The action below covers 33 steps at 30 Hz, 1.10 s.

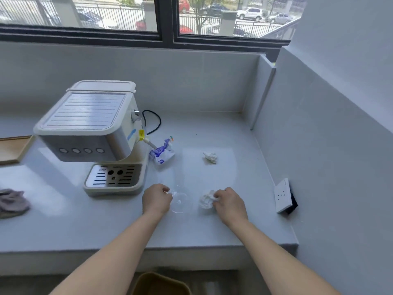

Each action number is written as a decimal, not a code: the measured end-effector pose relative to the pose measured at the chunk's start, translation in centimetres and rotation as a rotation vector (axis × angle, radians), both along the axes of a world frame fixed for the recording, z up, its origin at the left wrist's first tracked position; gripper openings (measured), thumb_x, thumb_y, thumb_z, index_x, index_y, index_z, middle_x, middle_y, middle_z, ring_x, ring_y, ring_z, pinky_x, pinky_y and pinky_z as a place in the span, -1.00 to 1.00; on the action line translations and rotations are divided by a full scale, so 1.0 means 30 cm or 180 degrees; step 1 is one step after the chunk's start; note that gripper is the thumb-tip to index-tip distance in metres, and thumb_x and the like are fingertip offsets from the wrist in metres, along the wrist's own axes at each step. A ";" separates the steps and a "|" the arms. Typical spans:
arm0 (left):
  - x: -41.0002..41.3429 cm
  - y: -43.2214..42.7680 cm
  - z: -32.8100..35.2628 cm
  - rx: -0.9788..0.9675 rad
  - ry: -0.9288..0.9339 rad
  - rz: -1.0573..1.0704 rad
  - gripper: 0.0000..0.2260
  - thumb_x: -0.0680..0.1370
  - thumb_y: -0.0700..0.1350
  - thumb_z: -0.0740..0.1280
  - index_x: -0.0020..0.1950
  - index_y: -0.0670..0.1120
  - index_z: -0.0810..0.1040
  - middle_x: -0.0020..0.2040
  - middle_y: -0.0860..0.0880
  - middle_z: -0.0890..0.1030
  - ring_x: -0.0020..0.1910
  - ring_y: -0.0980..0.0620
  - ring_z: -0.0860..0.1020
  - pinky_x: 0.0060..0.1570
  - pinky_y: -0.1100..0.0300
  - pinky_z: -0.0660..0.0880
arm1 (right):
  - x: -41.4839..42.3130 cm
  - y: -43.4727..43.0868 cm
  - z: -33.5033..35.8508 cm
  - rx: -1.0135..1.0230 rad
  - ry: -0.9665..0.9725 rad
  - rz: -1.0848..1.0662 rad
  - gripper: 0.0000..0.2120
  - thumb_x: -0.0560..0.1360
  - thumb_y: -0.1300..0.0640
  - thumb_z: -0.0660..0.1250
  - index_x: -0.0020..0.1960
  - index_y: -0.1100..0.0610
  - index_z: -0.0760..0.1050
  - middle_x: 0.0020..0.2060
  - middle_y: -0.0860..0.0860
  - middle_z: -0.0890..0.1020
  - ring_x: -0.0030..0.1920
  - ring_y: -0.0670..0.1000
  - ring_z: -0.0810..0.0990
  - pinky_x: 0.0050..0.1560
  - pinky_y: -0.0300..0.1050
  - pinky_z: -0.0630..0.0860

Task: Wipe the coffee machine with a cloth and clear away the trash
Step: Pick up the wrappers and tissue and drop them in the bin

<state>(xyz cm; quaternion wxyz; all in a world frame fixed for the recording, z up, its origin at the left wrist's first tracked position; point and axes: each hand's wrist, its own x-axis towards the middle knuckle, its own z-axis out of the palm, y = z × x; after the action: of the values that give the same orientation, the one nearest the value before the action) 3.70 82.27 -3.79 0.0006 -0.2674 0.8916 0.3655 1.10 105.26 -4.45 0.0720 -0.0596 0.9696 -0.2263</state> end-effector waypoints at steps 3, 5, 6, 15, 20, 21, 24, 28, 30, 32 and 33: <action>0.104 -0.038 0.026 0.0193 0.0176 0.0148 -0.77 0.43 -0.19 0.39 0.07 -0.11 0.68 -0.05 -0.08 0.71 0.00 -0.07 0.64 0.08 0.11 0.53 | 0.061 -0.043 0.011 -0.0148 0.0008 0.0202 -0.76 0.49 0.13 0.28 0.12 0.04 0.60 0.00 0.06 0.53 0.01 0.12 0.55 -0.12 -0.11 0.38; 0.188 -0.074 0.030 0.0276 0.0268 0.0217 -0.79 0.43 -0.19 0.40 0.05 -0.12 0.69 -0.15 -0.09 0.70 -0.08 -0.07 0.64 0.03 0.10 0.54 | 0.111 -0.082 0.015 -0.0222 0.0040 0.0310 -0.77 0.50 0.11 0.27 0.12 0.04 0.60 -0.01 0.03 0.53 -0.01 0.09 0.55 -0.12 -0.11 0.38; 0.233 -0.095 0.030 0.0317 0.0299 0.0259 -0.79 0.43 -0.19 0.41 0.05 -0.12 0.69 -0.18 -0.08 0.69 -0.10 -0.05 0.63 0.01 0.12 0.53 | 0.138 -0.104 0.017 -0.0254 0.0053 0.0345 -0.77 0.50 0.10 0.27 0.12 0.03 0.60 -0.02 0.02 0.52 -0.02 0.08 0.55 -0.13 -0.11 0.38; 0.612 -0.261 -0.013 0.0720 0.0363 0.0471 -0.86 0.47 -0.14 0.40 -0.01 -0.02 0.68 -0.26 0.07 0.68 -0.19 0.08 0.64 -0.03 0.09 0.59 | 0.429 -0.293 -0.010 -0.0576 0.0070 0.0583 -0.78 0.55 0.00 0.28 0.14 0.00 0.58 -0.02 -0.07 0.53 -0.09 -0.04 0.50 -0.18 -0.28 0.33; 0.802 -0.296 -0.102 0.0796 0.0345 0.0620 -0.91 0.46 -0.10 0.41 -0.11 0.07 0.69 -0.27 0.13 0.69 -0.22 0.15 0.64 -0.12 0.20 0.55 | 0.610 -0.343 -0.097 -0.0760 -0.0096 0.0731 -0.78 0.52 -0.01 0.27 0.10 -0.03 0.61 -0.04 -0.09 0.56 -0.07 -0.07 0.53 -0.12 -0.29 0.41; 0.831 -0.298 -0.126 0.0803 0.0311 0.0678 -0.91 0.46 -0.11 0.42 -0.14 0.07 0.69 -0.30 0.13 0.68 -0.23 0.16 0.64 -0.13 0.22 0.52 | 0.641 -0.346 -0.126 -0.0741 -0.0170 0.0778 -0.78 0.52 -0.01 0.26 0.09 -0.05 0.61 -0.05 -0.10 0.57 -0.07 -0.07 0.54 -0.10 -0.23 0.44; 0.902 -0.305 -0.223 0.0826 0.0018 0.0831 -0.90 0.43 -0.15 0.43 -0.16 0.06 0.69 -0.33 0.09 0.68 -0.24 0.15 0.63 -0.14 0.21 0.51 | 0.709 -0.347 -0.241 -0.0528 -0.0483 0.0862 -0.78 0.53 -0.02 0.23 0.08 -0.07 0.60 -0.09 -0.11 0.53 -0.09 -0.07 0.52 -0.14 -0.20 0.42; 0.963 -0.314 -0.408 0.0783 -0.0426 0.0987 -0.88 0.40 -0.17 0.42 -0.21 0.07 0.68 -0.35 0.06 0.67 -0.23 0.10 0.63 -0.22 0.20 0.48 | 0.756 -0.355 -0.434 -0.0265 -0.0910 0.0799 -0.73 0.50 0.00 0.27 0.15 -0.04 0.59 -0.06 -0.07 0.56 -0.04 0.00 0.54 -0.12 -0.18 0.39; 0.986 -0.309 -0.515 0.0793 -0.0588 0.1063 -0.90 0.41 -0.15 0.44 -0.23 0.06 0.68 -0.36 0.06 0.66 -0.25 0.11 0.62 -0.26 0.21 0.46 | 0.770 -0.360 -0.534 -0.0185 -0.1158 0.0751 -0.72 0.48 -0.03 0.28 0.15 -0.05 0.59 -0.01 -0.05 0.62 0.01 0.02 0.57 -0.05 -0.14 0.48; 0.999 -0.304 -0.623 0.0742 -0.0705 0.1098 -0.93 0.40 -0.12 0.45 -0.25 0.05 0.68 -0.38 0.09 0.65 -0.28 0.14 0.60 -0.32 0.24 0.43 | 0.772 -0.365 -0.639 -0.0109 -0.1360 0.0734 -0.79 0.47 -0.07 0.25 0.02 -0.07 0.59 -0.10 -0.07 0.65 -0.09 0.00 0.60 -0.11 -0.10 0.55; 1.001 -0.302 -0.676 0.0696 -0.0766 0.1108 -0.93 0.40 -0.12 0.45 -0.25 0.04 0.68 -0.38 0.11 0.64 -0.29 0.14 0.59 -0.33 0.24 0.41 | 0.771 -0.367 -0.692 -0.0049 -0.1418 0.0728 -0.82 0.48 -0.09 0.24 -0.03 -0.07 0.57 -0.14 -0.07 0.65 -0.14 -0.01 0.60 -0.17 -0.12 0.56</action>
<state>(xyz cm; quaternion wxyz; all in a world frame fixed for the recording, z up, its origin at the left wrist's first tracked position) 33.73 73.21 -24.06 0.0728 -0.4571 0.7807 0.4199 24.22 94.27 -25.20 0.3085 -0.1181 0.9150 -0.2316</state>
